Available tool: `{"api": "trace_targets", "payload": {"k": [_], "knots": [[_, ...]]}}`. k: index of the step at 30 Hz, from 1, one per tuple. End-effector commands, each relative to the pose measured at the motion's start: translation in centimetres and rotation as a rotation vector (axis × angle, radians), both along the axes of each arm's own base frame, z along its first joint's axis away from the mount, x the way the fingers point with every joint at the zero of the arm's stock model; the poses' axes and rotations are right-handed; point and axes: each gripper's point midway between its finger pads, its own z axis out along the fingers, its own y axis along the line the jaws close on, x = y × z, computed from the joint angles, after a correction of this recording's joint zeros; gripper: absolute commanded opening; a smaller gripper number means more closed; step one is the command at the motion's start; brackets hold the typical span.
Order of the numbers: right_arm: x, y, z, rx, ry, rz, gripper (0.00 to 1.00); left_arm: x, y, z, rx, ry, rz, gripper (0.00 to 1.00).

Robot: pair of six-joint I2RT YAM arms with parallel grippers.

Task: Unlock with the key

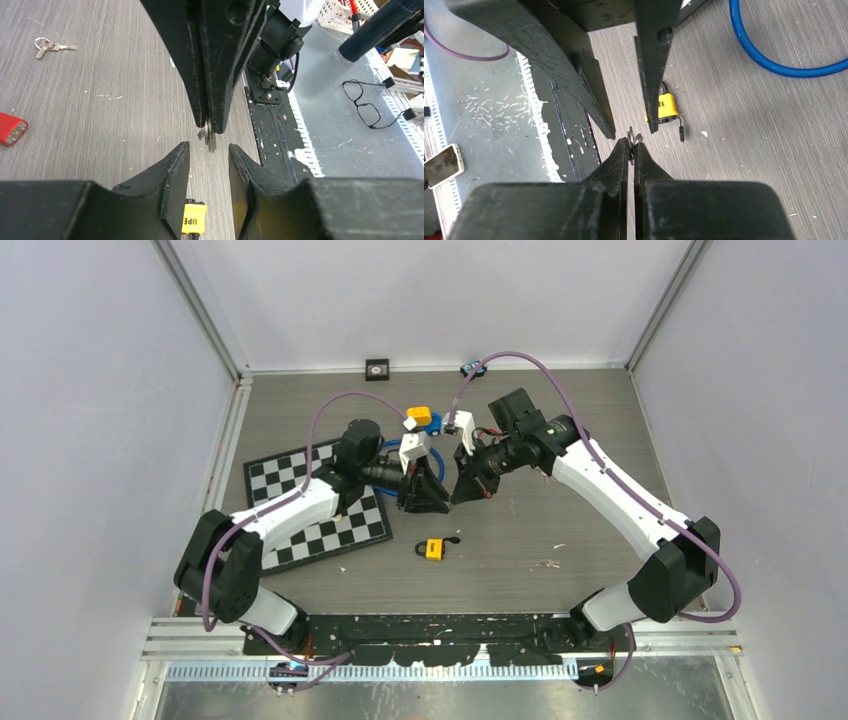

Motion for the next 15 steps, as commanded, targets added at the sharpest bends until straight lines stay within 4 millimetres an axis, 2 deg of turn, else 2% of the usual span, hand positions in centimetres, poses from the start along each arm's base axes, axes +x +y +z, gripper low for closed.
{"api": "trace_targets", "payload": {"k": [1,12,15], "knots": [[0.01,0.59,3.10,0.086,-0.063,0.007,0.00,0.14,-0.74,1.49,-0.070,-0.018,-0.040,0.35],[0.19,0.46,3.24,0.085,-0.077,-0.007,0.01,-0.05,-0.94,1.01,-0.079,0.018,-0.046,0.15],[0.30,0.32,3.25,0.080,-0.086,-0.014,0.01,-0.25,-0.87,0.76,-0.076,0.024,-0.051,0.05]]}}
